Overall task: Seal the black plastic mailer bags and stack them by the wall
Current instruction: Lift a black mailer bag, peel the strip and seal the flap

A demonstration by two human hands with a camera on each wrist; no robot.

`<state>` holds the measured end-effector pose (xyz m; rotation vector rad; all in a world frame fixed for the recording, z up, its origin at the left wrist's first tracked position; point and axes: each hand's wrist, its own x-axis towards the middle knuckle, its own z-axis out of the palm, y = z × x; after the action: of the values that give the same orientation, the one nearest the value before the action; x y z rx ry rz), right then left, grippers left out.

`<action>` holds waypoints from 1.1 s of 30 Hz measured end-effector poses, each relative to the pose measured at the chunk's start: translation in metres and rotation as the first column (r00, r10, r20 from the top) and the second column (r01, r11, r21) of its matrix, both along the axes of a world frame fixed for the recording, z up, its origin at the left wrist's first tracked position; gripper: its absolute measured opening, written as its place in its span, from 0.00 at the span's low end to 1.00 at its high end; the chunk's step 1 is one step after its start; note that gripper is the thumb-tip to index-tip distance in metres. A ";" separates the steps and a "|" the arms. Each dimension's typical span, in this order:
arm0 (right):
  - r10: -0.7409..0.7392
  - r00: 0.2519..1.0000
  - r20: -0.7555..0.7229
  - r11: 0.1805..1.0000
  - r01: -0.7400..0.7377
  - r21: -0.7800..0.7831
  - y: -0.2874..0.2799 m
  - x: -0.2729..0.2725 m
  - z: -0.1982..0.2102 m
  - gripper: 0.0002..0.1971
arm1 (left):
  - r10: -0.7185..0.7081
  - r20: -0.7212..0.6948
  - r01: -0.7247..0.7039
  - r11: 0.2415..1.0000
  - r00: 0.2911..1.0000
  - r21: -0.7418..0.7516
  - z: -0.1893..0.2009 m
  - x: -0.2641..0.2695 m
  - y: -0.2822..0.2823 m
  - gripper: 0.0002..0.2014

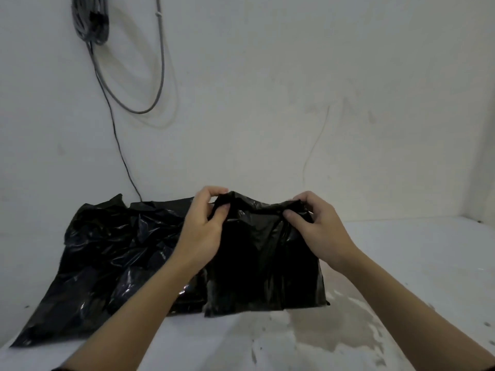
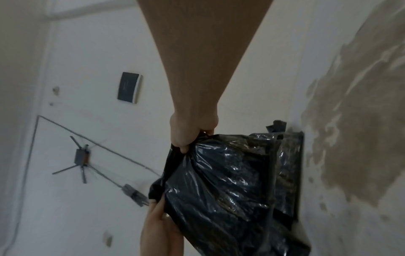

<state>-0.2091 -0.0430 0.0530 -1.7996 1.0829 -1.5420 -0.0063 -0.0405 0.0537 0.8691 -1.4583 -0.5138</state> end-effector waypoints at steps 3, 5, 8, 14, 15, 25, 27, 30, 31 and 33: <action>0.185 0.977 0.108 0.982 -0.189 0.026 0.039 0.012 0.005 0.07 | -0.153 -0.021 0.153 0.988 0.988 0.011 0.010 0.022 0.041 0.13; 0.282 0.948 0.146 0.957 -0.288 0.027 0.061 0.019 0.002 0.09 | -0.214 0.021 0.213 0.976 0.977 0.038 0.008 0.034 0.066 0.17; 0.377 0.921 0.096 0.925 -0.379 0.002 0.087 0.027 -0.010 0.09 | -0.210 0.092 0.204 0.977 0.973 0.067 0.001 0.047 0.097 0.21; 0.427 0.904 -0.015 0.904 -0.428 -0.025 0.116 0.029 -0.031 0.13 | -0.306 -0.095 0.319 0.929 0.947 0.189 -0.013 0.069 0.125 0.16; 0.410 0.909 -0.071 0.910 -0.413 -0.037 0.118 0.029 -0.035 0.14 | -0.315 -0.107 0.331 0.920 0.943 0.209 -0.015 0.071 0.128 0.13; 0.241 0.935 -0.261 0.949 -0.283 -0.137 0.114 0.016 -0.043 0.04 | -0.284 0.018 0.276 0.943 0.959 0.187 -0.027 0.070 0.123 0.10; 0.211 0.903 -0.374 0.964 -0.256 -0.075 0.112 0.011 -0.039 0.04 | -0.299 0.068 0.282 0.941 0.952 0.187 -0.027 0.066 0.121 0.13; 0.182 0.817 -0.548 0.977 -0.213 0.006 0.111 0.001 -0.026 0.06 | -0.343 0.039 0.329 0.923 0.939 0.198 -0.024 0.059 0.118 0.13; 0.177 0.787 -0.592 0.980 -0.199 0.028 0.112 -0.003 -0.022 0.06 | -0.364 0.011 0.356 0.915 0.931 0.193 -0.023 0.057 0.117 0.12; 0.155 0.729 -0.666 0.982 -0.187 0.024 0.114 -0.009 -0.014 0.05 | -0.413 -0.010 0.407 0.894 0.911 0.189 -0.021 0.053 0.117 0.10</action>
<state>-0.2182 0.0705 0.0386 -2.4987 1.1342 -0.8025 0.0470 0.0764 0.0325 0.7131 -1.6492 -0.9716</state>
